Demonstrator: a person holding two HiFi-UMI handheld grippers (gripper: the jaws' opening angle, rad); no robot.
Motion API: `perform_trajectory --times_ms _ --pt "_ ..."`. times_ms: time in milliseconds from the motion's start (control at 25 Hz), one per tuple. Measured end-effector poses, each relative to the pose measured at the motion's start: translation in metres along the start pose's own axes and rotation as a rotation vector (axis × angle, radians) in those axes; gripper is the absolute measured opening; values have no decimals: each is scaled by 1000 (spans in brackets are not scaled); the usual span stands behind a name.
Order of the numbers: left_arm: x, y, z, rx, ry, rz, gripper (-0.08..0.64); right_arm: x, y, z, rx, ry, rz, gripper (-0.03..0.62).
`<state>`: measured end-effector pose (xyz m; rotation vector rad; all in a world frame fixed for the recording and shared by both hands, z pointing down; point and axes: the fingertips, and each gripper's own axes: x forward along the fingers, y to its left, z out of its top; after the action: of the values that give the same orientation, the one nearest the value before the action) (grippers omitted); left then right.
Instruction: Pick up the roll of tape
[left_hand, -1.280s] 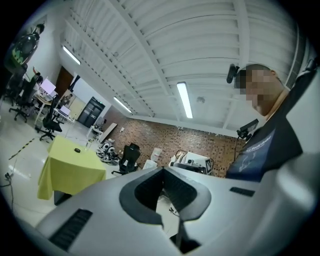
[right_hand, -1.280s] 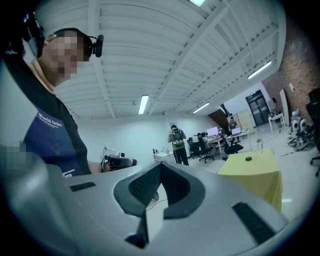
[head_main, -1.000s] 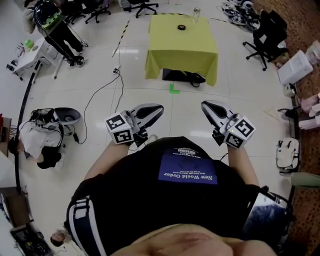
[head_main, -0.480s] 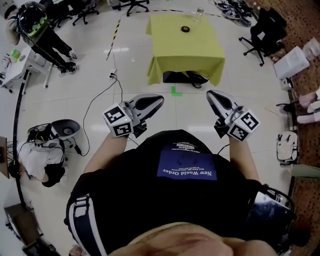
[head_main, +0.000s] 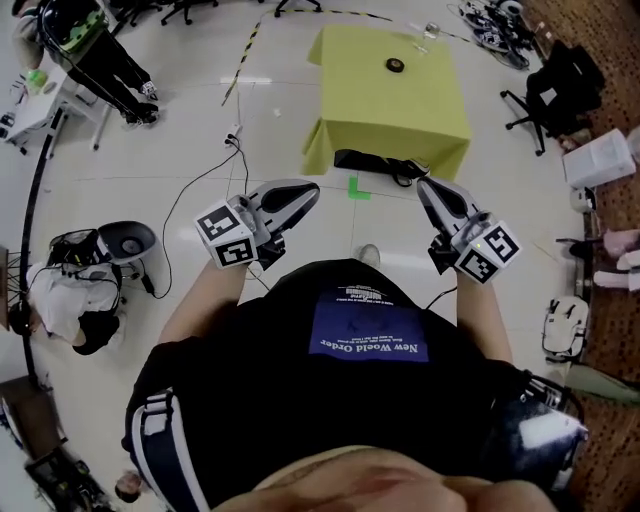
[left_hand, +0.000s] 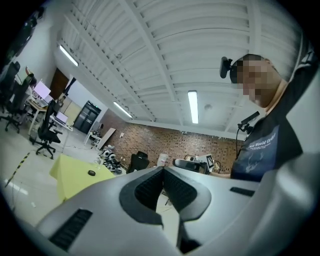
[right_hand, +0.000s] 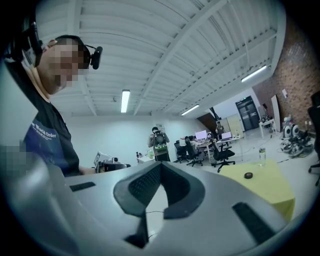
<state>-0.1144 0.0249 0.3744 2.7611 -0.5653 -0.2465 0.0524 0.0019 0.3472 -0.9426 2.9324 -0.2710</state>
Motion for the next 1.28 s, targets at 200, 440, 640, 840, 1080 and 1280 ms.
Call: perform_trajectory --times_ms 200,440,640,840,1080,1280 --pt "62 37 5 16 6 79 6 7 -80 4 -36 4 61 -14" --pt "143 77 26 14 -35 164 6 19 -173 36 -96 21 148 -14" --pt "204 102 31 14 -23 174 6 18 -230 50 -117 20 180 -14" --pt "227 123 32 -1 1 154 6 23 -260 50 -105 19 159 -14" --pt "259 169 35 -21 15 94 6 43 -299 46 -83 47 118 -14" --pt "263 229 48 -36 -7 -8 6 88 -320 52 -124 56 58 -14"
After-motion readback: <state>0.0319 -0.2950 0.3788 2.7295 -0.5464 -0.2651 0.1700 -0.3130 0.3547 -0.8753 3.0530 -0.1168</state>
